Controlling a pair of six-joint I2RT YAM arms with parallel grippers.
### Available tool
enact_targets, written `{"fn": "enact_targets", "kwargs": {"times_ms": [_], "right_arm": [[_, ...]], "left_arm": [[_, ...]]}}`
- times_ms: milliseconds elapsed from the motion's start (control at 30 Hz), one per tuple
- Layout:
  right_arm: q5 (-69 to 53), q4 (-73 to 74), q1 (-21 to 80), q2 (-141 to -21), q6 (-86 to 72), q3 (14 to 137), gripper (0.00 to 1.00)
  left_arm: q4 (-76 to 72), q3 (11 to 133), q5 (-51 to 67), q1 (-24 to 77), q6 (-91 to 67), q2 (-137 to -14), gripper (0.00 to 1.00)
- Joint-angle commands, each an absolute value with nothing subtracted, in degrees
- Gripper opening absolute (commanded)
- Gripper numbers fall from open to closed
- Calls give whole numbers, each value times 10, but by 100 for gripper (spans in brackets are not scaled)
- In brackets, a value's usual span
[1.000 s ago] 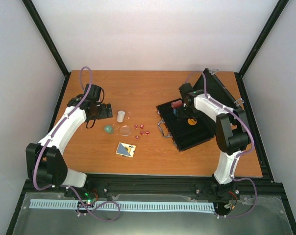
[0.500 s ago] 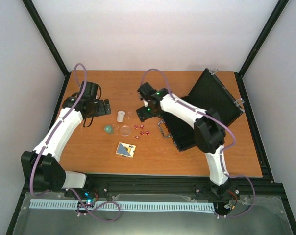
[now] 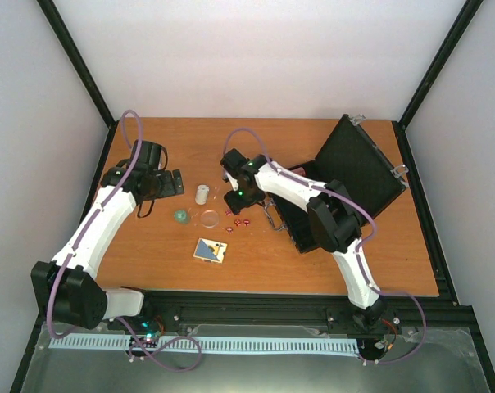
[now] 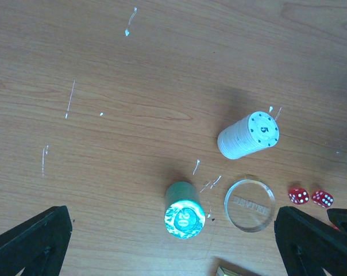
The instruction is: Pack up texas hold em set
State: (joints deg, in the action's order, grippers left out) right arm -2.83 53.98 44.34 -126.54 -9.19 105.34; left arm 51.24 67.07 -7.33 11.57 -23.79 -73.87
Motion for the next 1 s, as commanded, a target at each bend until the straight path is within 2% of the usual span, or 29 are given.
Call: {"fn": "enact_targets", "kwargs": {"times_ms": [0, 500, 667, 800, 967], "right_arm": [[-42, 530, 444, -1284, -62, 1067, 69], [-50, 526, 444, -1324, -43, 1081, 59], [-49, 525, 444, -1336, -40, 1089, 49], [-52, 531, 444, -1341, -35, 1099, 37], [-46, 538, 444, -1337, -37, 1097, 12]], "left_arm": [[519, 669, -78, 114, -241, -730, 100], [516, 671, -82, 114, -237, -736, 100], [515, 673, -83, 114, -238, -740, 100], [516, 674, -86, 114, -238, -741, 100], [513, 670, -87, 114, -241, -742, 100]]}}
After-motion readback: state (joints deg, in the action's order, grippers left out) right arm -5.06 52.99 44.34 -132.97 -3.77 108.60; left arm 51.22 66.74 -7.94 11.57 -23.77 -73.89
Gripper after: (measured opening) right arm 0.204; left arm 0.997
